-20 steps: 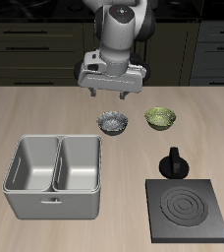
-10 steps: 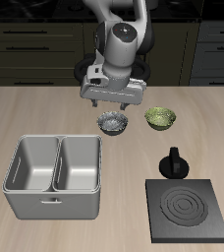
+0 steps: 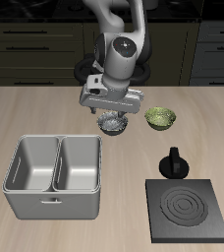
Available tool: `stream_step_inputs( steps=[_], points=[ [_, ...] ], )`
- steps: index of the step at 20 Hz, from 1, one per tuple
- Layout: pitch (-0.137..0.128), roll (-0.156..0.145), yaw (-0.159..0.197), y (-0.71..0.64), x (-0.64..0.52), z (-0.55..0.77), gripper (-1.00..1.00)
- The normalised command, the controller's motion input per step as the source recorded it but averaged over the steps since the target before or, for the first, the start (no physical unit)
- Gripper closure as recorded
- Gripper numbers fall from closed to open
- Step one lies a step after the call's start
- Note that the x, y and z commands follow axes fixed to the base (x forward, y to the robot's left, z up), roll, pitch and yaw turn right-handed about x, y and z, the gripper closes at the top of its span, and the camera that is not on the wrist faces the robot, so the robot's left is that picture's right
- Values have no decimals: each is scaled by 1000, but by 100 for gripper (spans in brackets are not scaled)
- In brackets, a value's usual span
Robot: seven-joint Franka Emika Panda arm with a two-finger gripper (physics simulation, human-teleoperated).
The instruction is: Place the black bowl on the flat stove and turn on the flat stove
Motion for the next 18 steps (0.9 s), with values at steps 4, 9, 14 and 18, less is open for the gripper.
stream_step_inputs(
  steps=[4, 9, 14, 18],
  points=[
    [79, 33, -69, 55, -43, -321, -100],
    [47, -19, -32, -56, -72, -308, -100],
    [57, -16, -53, -122, -118, -363, -100],
    [14, -4, -30, -53, -60, -156, -100]
  ],
)
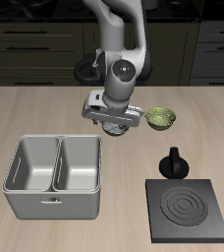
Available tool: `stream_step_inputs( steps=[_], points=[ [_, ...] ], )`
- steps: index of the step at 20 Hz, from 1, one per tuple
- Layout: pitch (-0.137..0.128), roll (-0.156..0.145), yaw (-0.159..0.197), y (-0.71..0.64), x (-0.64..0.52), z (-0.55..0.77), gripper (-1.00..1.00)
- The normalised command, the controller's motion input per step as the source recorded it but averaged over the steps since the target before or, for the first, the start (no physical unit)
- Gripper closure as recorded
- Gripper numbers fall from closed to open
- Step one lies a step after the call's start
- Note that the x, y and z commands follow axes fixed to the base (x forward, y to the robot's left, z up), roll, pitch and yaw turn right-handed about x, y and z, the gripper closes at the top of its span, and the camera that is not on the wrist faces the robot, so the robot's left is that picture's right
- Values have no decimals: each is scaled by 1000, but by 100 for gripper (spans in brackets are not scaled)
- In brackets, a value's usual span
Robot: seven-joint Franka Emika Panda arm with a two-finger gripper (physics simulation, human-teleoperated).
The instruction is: Place the black bowl on the flat stove and turn on the flat stove
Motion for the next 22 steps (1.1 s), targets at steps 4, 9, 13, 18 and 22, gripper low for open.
stream_step_inputs(
  steps=[4, 9, 13, 18, 22],
  points=[
    [-26, -1, -19, 16, -75, 15, 100],
    [-18, 16, -10, -20, -43, 83, 100],
    [-27, 11, 9, 22, -36, 120, 100],
    [-24, 15, -2, 35, -14, 158, 100],
    [-40, 29, 10, 66, 19, 240, 100]
  ],
)
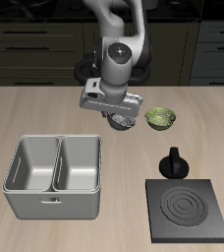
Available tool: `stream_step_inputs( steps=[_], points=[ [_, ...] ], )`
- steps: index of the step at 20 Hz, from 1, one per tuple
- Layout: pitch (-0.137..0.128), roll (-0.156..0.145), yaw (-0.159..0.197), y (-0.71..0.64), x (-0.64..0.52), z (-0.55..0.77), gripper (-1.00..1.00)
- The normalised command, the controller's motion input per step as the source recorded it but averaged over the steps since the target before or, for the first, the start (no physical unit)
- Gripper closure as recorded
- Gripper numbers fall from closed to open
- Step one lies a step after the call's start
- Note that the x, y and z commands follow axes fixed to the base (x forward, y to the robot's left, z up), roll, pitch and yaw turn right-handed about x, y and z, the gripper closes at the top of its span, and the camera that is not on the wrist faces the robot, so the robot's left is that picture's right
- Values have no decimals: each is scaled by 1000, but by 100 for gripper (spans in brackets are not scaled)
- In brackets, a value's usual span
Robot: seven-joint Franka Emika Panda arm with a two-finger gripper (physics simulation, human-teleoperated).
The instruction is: Place the black bowl on the flat stove and turn on the flat stove
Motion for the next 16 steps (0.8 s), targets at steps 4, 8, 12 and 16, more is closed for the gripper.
stream_step_inputs(
  steps=[4, 8, 12, 16],
  points=[
    [-74, 40, 1, 92, 84, 508, 100],
    [-70, 40, -14, 106, -16, 422, 100],
    [-82, 24, -9, 63, 61, 579, 100],
    [-92, -1, 16, 10, -84, 505, 100]
  ],
)
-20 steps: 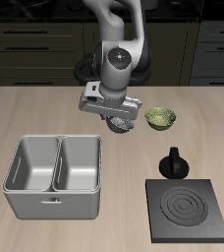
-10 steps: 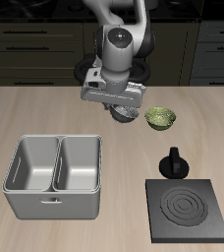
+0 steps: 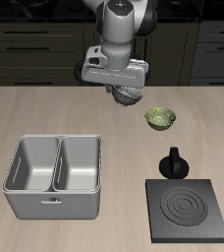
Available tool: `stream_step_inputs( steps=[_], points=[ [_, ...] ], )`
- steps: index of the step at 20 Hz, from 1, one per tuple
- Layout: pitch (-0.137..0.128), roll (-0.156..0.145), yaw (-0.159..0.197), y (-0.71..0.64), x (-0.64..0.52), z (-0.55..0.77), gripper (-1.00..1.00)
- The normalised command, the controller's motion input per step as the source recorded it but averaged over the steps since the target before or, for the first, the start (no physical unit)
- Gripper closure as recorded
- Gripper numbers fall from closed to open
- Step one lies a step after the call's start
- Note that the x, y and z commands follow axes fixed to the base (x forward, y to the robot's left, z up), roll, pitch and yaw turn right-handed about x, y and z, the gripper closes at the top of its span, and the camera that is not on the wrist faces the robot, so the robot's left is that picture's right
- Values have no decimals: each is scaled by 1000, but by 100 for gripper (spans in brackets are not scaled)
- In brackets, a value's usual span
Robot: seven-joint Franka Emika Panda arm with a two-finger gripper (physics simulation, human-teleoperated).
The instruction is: Place the black bowl on the flat stove and turn on the flat stove
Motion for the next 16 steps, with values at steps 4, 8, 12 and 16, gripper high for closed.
stream_step_inputs(
  steps=[4, 8, 12, 16],
  points=[
    [-53, -1, 13, 17, -87, 378, 100],
    [-27, -6, 14, -34, 22, 196, 100],
    [29, -31, 7, -146, 240, 14, 100],
    [-31, 8, 37, 83, 250, 239, 100]
  ],
)
